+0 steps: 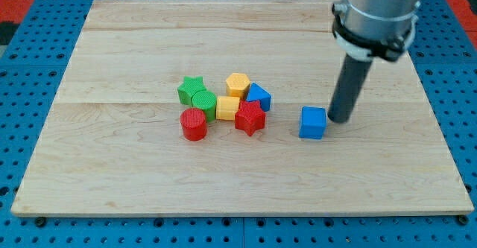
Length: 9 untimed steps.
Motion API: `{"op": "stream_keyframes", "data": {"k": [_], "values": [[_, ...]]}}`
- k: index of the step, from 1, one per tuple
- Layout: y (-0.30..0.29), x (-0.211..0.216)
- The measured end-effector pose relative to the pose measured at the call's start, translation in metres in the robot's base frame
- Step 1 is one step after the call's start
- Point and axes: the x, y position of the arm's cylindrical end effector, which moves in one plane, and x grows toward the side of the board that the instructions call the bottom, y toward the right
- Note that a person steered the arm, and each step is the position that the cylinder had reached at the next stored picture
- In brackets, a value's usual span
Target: Place the blue cube to the bottom of the yellow heart
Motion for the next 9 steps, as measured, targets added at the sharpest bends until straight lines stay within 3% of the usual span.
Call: {"op": "stream_keyframes", "data": {"k": [1, 2, 3, 5, 7, 9], "values": [[-0.033, 0.018], [0.011, -0.005], [-0.001, -0.027], [-0.095, 0.007], [-0.089, 0.032], [-0.15, 0.018]]}}
